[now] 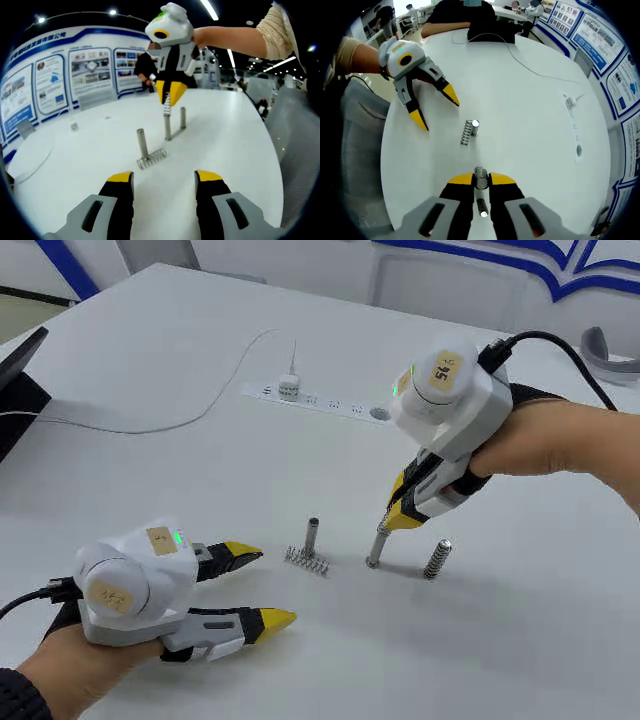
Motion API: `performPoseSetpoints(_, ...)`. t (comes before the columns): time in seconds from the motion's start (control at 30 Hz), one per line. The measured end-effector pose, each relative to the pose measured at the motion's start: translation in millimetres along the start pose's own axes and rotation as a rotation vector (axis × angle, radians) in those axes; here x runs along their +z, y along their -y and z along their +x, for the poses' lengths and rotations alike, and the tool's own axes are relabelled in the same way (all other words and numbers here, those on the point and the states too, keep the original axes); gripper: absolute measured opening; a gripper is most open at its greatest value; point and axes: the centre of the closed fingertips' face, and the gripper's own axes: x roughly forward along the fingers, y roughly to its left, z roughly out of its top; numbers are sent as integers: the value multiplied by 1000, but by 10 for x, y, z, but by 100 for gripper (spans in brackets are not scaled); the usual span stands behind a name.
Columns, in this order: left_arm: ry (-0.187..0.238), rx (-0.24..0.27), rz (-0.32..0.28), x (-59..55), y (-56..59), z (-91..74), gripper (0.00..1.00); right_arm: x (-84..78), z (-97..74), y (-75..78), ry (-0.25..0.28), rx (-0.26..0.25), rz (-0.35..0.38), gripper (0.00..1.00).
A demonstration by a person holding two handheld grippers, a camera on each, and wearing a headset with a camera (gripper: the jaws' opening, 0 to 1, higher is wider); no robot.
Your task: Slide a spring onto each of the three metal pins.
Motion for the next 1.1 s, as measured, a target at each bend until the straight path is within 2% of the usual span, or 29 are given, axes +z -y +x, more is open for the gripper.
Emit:
performPoseSetpoints(0.63,-8,-2,-7,-17,6,10,48,-86,265,-40,-93,25,2,12)
performPoseSetpoints(1.1,-12,-3,-8,-30,-2,5,48,-138,460,-50,-103,38,28,12)
